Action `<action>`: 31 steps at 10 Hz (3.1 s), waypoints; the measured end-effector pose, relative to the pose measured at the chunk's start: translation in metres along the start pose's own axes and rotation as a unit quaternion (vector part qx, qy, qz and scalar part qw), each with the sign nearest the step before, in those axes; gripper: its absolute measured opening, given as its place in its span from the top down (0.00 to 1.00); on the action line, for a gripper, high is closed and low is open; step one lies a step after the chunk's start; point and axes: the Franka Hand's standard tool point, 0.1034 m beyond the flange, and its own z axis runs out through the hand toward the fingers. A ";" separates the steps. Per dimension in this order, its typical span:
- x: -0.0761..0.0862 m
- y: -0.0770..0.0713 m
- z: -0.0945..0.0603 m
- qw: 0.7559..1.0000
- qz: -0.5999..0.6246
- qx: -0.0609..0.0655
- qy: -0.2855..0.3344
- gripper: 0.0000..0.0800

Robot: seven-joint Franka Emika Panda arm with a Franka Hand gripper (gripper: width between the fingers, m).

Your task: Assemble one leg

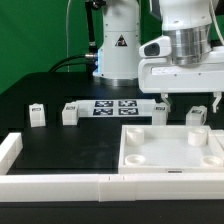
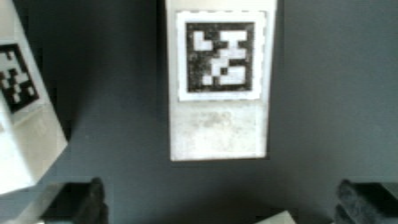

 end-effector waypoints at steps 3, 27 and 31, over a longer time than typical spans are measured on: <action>-0.002 0.009 -0.001 0.990 -0.021 -0.023 -0.141 0.19; -0.032 0.006 0.009 0.928 -0.034 -0.052 -0.367 0.64; -0.008 -0.002 -0.047 0.922 -0.037 -0.044 -0.383 0.64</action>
Offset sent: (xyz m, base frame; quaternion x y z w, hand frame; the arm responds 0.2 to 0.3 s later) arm -0.0023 0.0060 0.0013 -0.0064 -0.2657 0.0034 0.9640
